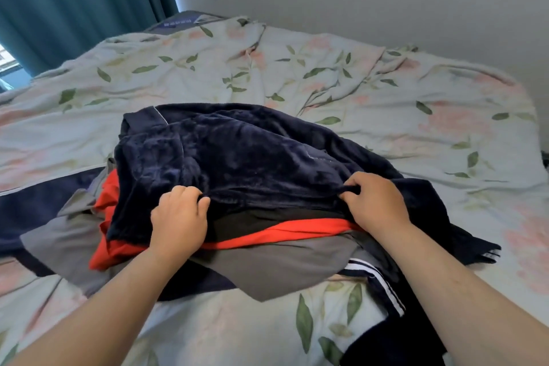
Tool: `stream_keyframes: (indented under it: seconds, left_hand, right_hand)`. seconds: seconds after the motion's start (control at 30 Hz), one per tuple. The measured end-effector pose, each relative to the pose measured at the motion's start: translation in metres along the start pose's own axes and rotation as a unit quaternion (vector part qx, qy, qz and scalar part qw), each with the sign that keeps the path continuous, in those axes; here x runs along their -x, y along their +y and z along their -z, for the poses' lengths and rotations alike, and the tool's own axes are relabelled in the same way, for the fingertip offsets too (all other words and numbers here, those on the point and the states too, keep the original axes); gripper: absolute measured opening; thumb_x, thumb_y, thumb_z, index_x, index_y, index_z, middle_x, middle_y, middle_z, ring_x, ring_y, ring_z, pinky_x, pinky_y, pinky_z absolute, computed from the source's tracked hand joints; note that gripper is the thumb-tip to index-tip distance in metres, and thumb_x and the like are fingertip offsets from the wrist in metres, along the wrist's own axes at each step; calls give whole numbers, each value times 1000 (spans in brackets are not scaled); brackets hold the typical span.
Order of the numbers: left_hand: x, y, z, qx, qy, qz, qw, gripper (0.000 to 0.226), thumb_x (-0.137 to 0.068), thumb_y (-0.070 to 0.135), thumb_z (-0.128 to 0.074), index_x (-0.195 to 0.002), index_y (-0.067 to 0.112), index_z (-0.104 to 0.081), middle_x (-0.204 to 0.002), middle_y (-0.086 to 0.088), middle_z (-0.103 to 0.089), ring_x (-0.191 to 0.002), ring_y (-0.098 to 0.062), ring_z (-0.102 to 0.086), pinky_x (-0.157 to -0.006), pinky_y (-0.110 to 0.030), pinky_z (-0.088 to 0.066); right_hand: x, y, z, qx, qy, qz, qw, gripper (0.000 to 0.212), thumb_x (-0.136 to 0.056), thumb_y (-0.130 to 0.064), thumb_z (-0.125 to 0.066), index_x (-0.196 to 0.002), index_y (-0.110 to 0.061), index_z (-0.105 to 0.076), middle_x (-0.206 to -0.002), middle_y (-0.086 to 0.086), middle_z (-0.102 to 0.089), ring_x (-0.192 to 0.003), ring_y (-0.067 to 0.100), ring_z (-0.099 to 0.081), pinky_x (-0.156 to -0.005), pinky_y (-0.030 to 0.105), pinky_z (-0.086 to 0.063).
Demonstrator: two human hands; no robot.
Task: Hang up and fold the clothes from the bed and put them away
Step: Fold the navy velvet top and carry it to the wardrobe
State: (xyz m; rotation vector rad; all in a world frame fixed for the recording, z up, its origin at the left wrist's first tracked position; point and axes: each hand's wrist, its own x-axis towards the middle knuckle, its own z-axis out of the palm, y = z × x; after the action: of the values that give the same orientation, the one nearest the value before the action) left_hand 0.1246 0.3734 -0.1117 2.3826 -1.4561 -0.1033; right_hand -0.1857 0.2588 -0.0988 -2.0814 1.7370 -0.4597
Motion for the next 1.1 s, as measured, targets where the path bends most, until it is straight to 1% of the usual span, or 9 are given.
stream_keyframes:
  seconds: [0.13,0.27,0.33,0.43,0.6,0.7,0.8,0.97,1.1]
  left_hand:
    - [7,-14,23,136,27,3,990,29,-104,31,-37,-79,18,-39,-69,-5,-49,-66,-28,-48,-59,-40,-31]
    - [35,-38,71,140,66,-42,987,38,-97,52,-40,-77,22,-48,-72,4,-55,-69,-20,-54,-62,-41,-38]
    - [56,-54,92,129,56,-42,989,32,-87,62,-56,-76,32,-56,-72,14,-57,-68,-5,-53,-61,-36,-39]
    - [111,-98,140,107,-7,-50,993,23,-83,56,-68,-68,38,-65,-57,11,-60,-53,-6,-54,-57,-31,-42]
    - [174,-207,198,77,-53,-36,995,63,-79,73,-60,-61,13,-60,-50,-3,-57,-42,-16,-53,-49,-29,-36]
    - [203,-291,206,71,-147,20,986,87,-56,94,-55,-66,9,-68,-51,-5,-63,-46,-22,-61,-51,-25,-36]
    - [226,-349,189,29,-210,63,975,100,-37,99,-58,-56,1,-58,-43,-4,-56,-42,-23,-57,-43,-31,-31]
    - [266,-295,182,-128,-401,14,907,62,-45,87,-54,-61,29,-69,-57,15,-65,-58,5,-63,-55,-13,-41]
    - [247,-198,171,-83,-351,-114,926,47,-76,73,-56,-78,28,-68,-74,13,-69,-71,4,-63,-74,-23,-51]
  right_hand:
    - [25,-16,10,-36,76,38,996,13,-88,-35,-69,-79,-30,-61,-81,-12,-63,-80,18,-57,-69,34,-45]
    - [71,-42,17,-118,104,76,985,11,-89,-41,-67,-85,-36,-58,-82,-17,-62,-78,9,-56,-68,30,-43]
    - [91,-54,18,-150,79,91,981,7,-90,-39,-67,-85,-36,-62,-85,-18,-65,-82,6,-59,-73,29,-45]
    - [150,-89,30,-205,64,97,972,12,-90,-35,-69,-77,-32,-68,-80,-16,-68,-79,1,-62,-72,26,-47]
    - [248,-162,28,-195,-31,135,971,30,-88,-32,-70,-60,-22,-63,-55,-10,-54,-54,1,-46,-55,20,-34]
    - [302,-199,13,-169,-126,143,967,30,-86,-35,-70,-61,-20,-61,-56,-6,-52,-55,3,-45,-53,17,-34]
    - [343,-215,-10,-146,-223,139,954,30,-83,-41,-68,-58,-27,-60,-56,-11,-54,-54,3,-48,-53,17,-37]
    - [368,-202,-33,-65,-277,106,953,26,-83,-47,-64,-78,-22,-69,-77,-4,-67,-76,14,-63,-69,31,-50]
    - [352,-169,-35,-138,-183,6,973,32,-85,-49,-58,-62,-27,-60,-61,-12,-58,-62,8,-54,-65,31,-46]
